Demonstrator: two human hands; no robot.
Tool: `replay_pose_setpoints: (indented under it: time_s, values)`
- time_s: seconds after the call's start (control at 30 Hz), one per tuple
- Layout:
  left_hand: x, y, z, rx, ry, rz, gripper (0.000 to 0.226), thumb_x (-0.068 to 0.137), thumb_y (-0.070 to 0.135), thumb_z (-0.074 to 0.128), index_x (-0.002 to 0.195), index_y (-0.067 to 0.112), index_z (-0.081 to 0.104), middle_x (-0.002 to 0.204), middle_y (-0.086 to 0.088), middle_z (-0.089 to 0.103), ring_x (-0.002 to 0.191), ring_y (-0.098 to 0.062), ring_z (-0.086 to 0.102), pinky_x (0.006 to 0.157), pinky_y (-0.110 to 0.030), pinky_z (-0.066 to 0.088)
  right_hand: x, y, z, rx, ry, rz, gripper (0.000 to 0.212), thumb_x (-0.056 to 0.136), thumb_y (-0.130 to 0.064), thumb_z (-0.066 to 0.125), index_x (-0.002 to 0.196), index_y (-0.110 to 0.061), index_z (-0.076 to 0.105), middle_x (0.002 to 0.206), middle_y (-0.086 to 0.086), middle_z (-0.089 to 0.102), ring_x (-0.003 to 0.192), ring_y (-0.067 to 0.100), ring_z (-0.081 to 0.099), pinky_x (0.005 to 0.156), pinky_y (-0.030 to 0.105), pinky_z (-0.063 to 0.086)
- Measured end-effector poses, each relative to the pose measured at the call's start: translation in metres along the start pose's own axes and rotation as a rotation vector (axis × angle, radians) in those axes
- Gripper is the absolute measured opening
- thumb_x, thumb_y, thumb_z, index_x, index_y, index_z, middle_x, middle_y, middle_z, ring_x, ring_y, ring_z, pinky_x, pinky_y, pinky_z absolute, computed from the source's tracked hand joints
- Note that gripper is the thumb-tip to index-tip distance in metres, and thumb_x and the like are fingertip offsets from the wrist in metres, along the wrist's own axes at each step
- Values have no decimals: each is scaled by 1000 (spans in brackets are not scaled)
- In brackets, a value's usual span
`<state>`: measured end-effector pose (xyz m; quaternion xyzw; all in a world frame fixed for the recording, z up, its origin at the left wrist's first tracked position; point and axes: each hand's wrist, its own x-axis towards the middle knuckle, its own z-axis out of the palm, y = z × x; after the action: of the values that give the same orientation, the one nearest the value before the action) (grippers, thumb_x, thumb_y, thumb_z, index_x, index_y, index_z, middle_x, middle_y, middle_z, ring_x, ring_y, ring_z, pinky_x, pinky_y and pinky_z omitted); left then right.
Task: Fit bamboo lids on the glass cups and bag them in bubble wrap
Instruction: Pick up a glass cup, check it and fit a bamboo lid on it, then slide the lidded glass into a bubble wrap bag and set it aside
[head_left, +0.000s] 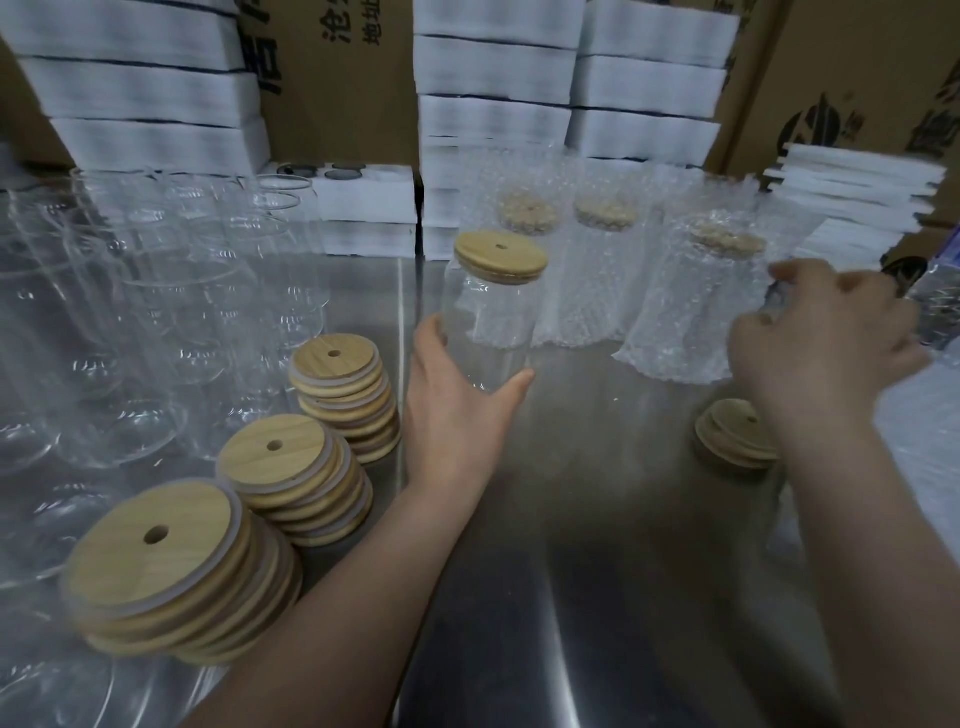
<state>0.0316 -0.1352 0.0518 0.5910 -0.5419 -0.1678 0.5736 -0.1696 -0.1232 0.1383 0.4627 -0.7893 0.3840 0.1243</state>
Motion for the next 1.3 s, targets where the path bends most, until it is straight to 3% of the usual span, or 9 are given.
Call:
replay_pose_setpoints:
  time_s: [0.13,0.23,0.5,0.7,0.83,0.93,1.07,1.17,1.3]
  values:
    - [4,-3,1,-37,29,-39,91,72,37,84,142,13,30,142,-10,46,132,-21,43,102,-21,32,28,25,0,-196,-327,257,49,91,-20,58,137,-11,45,148,26,26,140,39,20,113,47,19]
    - [5,-3,2,-42,32,-36,91,73,34,83,142,10,29,143,-12,43,133,-22,41,106,-24,31,48,48,6,-165,-451,289,52,90,-13,61,137,0,44,149,29,29,139,47,26,113,56,28]
    - [4,-1,1,8,55,-6,99,74,29,83,148,5,21,145,-14,41,136,-25,38,114,-35,33,64,77,22,-69,-365,292,53,86,-4,65,136,-10,49,146,27,35,134,48,33,111,55,33]
    - [-1,0,2,72,97,138,114,75,19,83,154,6,1,158,-17,16,146,-24,15,105,0,-4,67,87,26,13,-317,292,47,81,-6,70,124,-15,55,137,30,44,126,47,47,95,51,42]
    - [-4,6,0,164,160,252,113,73,20,84,153,4,6,158,-21,11,144,-28,13,104,2,-11,69,90,28,-61,-299,296,43,80,-15,71,121,-18,58,134,28,48,123,49,47,102,56,40]
    - [-6,10,-3,266,213,356,106,73,21,83,151,2,14,155,-25,14,141,-31,18,115,-12,1,70,93,29,-24,-270,304,42,85,-15,67,126,-20,56,134,25,49,121,49,47,105,59,39]
    - [-10,18,-6,311,242,492,91,77,18,78,144,15,17,150,-29,23,140,-41,29,113,-53,32,64,92,25,40,-204,224,47,83,-9,62,128,-20,53,130,22,52,119,48,49,100,61,42]
    - [-12,23,-7,269,270,612,80,77,12,74,138,16,23,147,-26,25,137,-41,32,106,-59,35,55,85,12,-3,24,50,45,77,-11,65,121,-18,58,116,20,59,107,45,54,90,58,44]
    - [-22,29,-6,288,266,724,72,74,10,68,134,19,28,144,-7,23,131,-27,35,102,-53,36,43,56,1,269,175,-99,43,76,-4,62,117,-16,62,111,17,62,104,36,58,91,48,46]
